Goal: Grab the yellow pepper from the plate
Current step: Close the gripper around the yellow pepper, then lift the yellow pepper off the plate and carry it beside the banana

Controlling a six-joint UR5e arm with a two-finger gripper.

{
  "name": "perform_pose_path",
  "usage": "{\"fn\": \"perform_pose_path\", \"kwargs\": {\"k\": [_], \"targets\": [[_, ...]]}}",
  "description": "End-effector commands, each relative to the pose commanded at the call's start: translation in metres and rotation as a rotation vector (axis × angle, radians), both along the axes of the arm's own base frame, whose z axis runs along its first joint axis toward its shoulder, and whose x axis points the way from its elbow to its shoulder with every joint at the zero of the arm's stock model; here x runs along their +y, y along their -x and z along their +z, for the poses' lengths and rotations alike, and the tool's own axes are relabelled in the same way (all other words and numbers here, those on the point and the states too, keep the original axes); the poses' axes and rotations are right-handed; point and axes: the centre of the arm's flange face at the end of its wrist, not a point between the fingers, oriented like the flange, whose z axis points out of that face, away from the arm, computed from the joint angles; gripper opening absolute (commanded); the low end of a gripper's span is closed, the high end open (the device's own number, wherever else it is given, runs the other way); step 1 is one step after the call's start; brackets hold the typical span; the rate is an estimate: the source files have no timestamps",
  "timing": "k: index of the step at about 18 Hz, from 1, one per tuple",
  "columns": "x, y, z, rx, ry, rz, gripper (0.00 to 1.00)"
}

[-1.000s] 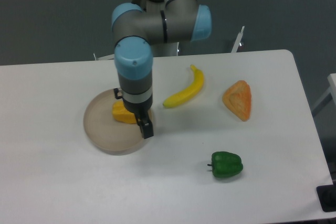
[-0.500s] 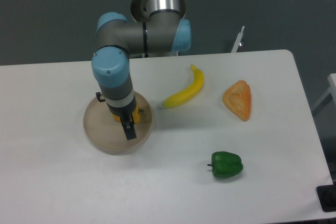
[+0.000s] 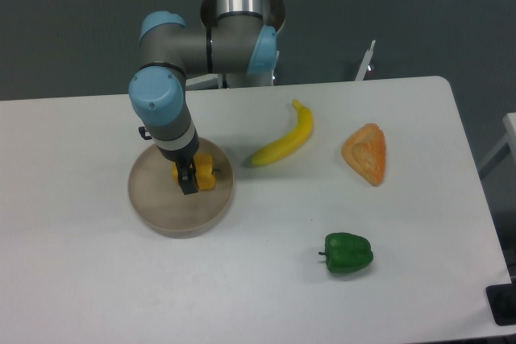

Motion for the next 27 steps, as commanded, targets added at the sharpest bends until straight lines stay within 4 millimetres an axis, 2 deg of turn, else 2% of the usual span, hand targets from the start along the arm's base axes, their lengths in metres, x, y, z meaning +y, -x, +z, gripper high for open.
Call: {"fn": "perform_pose_path", "kwargs": {"k": [4,5,6,8,10,11,15,20,23,25,27], "targets": [[-0.002,0.000,-0.018,0.011,-0.014,-0.002,1.00],[-0.002,0.000,-0.022,0.013,-0.023,-0.002,0.92],[-0.001,0.000,-0.020,0.014,-0.027,-0.002,0.70],[-0.001,0.000,-0.019,0.013,-0.030,-0.002,0.44],[0.001,0.002,-0.013,0.016,-0.042,-0.002,0.26],[0.001,0.003,-0.010,0.017,-0.046,0.000,0.23],[0.011,0.014,0.015,0.026,-0.087,0.029,0.22],[0.009,0.049,0.072,0.048,-0.188,0.139,0.22],[0.008,0.087,0.101,0.055,-0.187,0.214,0.22],[0.008,0.120,0.119,0.059,-0.183,0.268,0.22],[0.002,0.170,0.143,0.074,-0.209,0.350,0.22]]}}
